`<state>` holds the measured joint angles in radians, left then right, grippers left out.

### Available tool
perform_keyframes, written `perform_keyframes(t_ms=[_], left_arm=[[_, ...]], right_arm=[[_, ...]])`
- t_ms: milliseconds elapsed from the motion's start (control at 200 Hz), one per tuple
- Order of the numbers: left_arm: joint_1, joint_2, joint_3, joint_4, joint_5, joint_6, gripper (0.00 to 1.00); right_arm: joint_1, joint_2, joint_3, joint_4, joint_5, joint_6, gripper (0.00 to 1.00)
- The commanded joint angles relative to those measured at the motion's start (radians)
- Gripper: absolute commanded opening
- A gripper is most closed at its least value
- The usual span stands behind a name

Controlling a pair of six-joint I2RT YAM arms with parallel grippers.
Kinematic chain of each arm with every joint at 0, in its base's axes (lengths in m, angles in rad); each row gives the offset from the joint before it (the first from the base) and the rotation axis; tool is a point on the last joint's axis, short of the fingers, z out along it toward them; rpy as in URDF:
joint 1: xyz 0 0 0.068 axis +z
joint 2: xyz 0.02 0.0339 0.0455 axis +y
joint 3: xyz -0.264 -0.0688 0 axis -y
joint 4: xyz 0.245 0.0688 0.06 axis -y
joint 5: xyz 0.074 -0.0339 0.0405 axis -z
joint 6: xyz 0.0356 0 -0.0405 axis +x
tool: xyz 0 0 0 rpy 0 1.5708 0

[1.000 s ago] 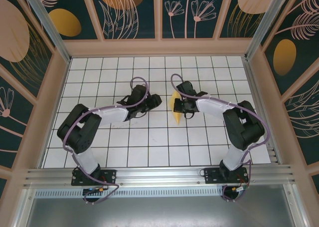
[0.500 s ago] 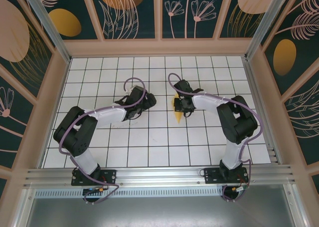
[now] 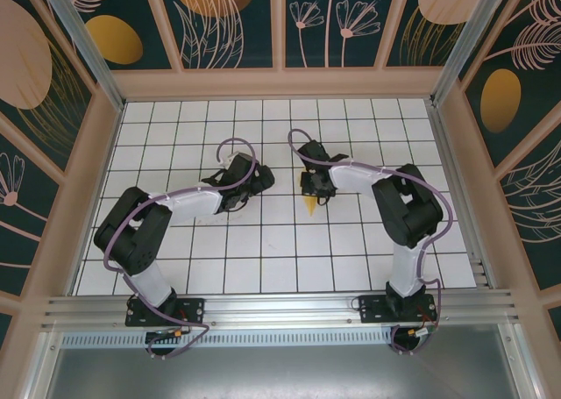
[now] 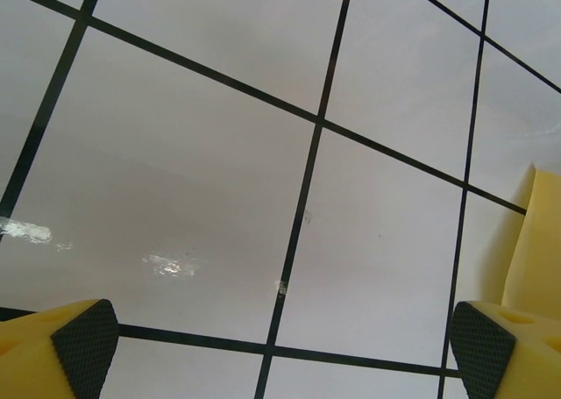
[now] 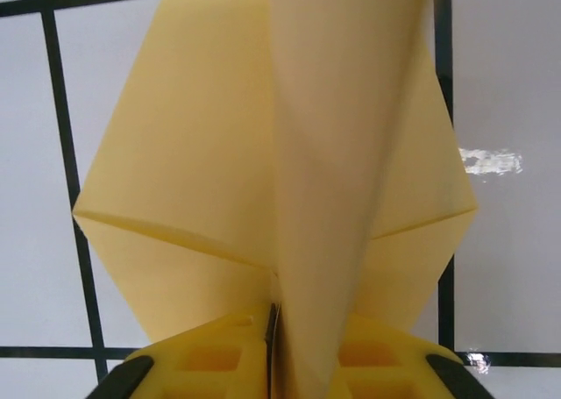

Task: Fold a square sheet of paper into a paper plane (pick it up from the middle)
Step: Move the paper plane to the top-center of the table.

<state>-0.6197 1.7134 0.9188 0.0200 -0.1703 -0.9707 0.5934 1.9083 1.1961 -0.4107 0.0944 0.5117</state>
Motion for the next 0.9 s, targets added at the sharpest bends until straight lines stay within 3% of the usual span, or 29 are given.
perform_keyframes(t_ms=[0, 190, 721, 896], left_arm=[[0.002, -0.027, -0.010, -0.029, -0.032, 0.009, 0.99], [0.002, -0.017, -0.006, -0.037, -0.034, 0.010, 0.99], [0.002, -0.018, -0.003, -0.052, -0.047, 0.008, 0.99], [0.006, -0.038, 0.008, -0.079, -0.078, 0.024, 0.99]], right_arm=[[0.008, 0.031, 0.036, -0.062, 0.078, 0.025, 0.13], [0.021, 0.041, 0.074, -0.088, 0.120, 0.013, 0.06], [0.037, 0.115, 0.094, -0.094, 0.119, 0.016, 0.12], [0.037, 0.066, 0.134, -0.066, 0.128, -0.014, 0.07]])
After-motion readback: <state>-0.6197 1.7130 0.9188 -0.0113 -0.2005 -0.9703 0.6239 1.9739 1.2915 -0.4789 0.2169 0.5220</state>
